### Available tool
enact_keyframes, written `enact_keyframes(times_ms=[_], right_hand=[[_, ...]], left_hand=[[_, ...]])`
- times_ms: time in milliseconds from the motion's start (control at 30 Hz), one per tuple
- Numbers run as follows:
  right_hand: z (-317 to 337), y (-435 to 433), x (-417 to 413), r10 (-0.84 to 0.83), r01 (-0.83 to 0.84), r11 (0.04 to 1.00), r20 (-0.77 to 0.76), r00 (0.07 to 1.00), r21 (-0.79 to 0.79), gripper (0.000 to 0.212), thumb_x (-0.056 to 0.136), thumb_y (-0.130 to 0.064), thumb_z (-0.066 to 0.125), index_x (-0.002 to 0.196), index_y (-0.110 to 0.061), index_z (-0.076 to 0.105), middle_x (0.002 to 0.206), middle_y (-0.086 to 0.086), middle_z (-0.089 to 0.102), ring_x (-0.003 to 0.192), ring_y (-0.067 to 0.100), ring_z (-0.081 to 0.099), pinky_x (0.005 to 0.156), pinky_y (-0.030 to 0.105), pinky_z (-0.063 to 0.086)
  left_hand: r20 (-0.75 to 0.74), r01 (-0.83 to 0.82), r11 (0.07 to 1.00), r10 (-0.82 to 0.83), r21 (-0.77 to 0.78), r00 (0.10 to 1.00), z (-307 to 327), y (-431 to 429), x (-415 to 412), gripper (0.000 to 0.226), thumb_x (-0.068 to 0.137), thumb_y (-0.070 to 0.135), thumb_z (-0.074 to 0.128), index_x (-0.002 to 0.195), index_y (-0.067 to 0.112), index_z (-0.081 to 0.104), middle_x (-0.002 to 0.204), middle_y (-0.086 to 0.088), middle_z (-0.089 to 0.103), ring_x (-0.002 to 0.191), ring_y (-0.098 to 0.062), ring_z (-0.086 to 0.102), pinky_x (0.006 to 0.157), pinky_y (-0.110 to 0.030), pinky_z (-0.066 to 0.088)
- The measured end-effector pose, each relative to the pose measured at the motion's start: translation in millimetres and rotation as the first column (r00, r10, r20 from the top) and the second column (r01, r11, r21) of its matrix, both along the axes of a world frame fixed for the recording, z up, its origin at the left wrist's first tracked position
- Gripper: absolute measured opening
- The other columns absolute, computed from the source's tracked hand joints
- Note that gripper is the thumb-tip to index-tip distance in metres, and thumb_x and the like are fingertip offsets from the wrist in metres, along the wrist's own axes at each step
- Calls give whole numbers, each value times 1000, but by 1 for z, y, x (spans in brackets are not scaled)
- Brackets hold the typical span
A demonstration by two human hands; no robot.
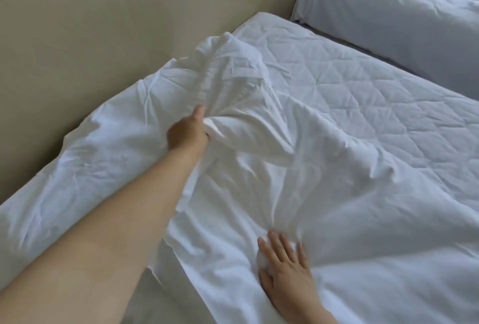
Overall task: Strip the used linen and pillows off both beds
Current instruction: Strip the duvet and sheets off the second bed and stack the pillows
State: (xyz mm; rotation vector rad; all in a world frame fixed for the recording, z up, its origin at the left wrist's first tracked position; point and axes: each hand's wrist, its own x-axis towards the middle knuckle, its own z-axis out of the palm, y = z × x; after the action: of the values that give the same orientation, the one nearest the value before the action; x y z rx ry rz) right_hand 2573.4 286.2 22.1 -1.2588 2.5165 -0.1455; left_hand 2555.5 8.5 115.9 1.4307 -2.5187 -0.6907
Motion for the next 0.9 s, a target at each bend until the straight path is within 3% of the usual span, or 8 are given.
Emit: enact_keyframes(times_ms=[100,233,367,533,633,767,833,900], right_hand=[[-4,-3,-1,-7,5,999,-38,999,-49,54,61,-42,36,113,-28,44,105,-3,72,107,13,42,114,28,-6],[-9,-14,-3,15,-27,994,-120,993,-107,55,59,-37,35,113,-27,46,104,2,72,105,18,42,113,27,-4],[-3,-32,-5,27,-44,990,-126,992,-134,55,59,-37,35,112,-25,46,103,5,72,104,19,42,97,25,10],[6,-41,-6,16,-29,983,-70,997,-182,53,70,-50,37,117,-27,46,111,7,68,107,18,42,101,23,8],[9,-49,14,81,-101,951,-82,993,-294,62,78,-69,29,121,-27,44,123,-1,52,124,14,35,113,24,-2],[-6,-61,63,234,-260,936,-133,963,-235,107,29,-72,57,124,-26,40,122,1,48,118,26,39,112,37,14],[-6,-70,67,264,-287,933,-130,956,-216,94,22,-50,72,109,-22,47,100,0,65,92,20,57,83,30,48],[10,-74,59,245,-268,913,-111,963,-308,43,43,-30,54,86,-25,55,65,-11,64,58,10,62,48,16,42]], left_hand=[[-368,-401,894,447,199,815,19,-84,89,35,88,18,50,122,13,56,122,-15,59,106,-30,57,77,-25,46],[-186,-625,663,733,413,654,4,-103,189,51,87,23,60,130,-2,46,131,-25,50,112,-31,54,77,-33,43],[-61,-720,572,798,393,600,-20,-73,210,70,90,15,55,146,5,14,146,-19,32,131,-36,37,106,-43,35],[-233,-539,842,519,-27,823,-6,-61,192,62,90,22,54,143,6,25,147,-16,27,136,-31,26,109,-40,25],[-162,-495,855,516,152,841,-6,-61,179,88,80,34,68,147,13,15,153,-11,12,139,-27,19,110,-39,25],[-122,-634,635,742,441,659,-23,-62,186,90,76,18,73,146,14,17,148,-12,26,132,-31,35,105,-39,33],[-112,-644,614,758,455,643,-21,-66,190,75,78,14,72,140,4,31,141,-15,40,126,-34,43,102,-39,37],[-145,-642,676,721,361,678,-5,-71,199,61,79,14,70,131,-2,42,135,-18,47,121,-35,48,94,-39,41]])
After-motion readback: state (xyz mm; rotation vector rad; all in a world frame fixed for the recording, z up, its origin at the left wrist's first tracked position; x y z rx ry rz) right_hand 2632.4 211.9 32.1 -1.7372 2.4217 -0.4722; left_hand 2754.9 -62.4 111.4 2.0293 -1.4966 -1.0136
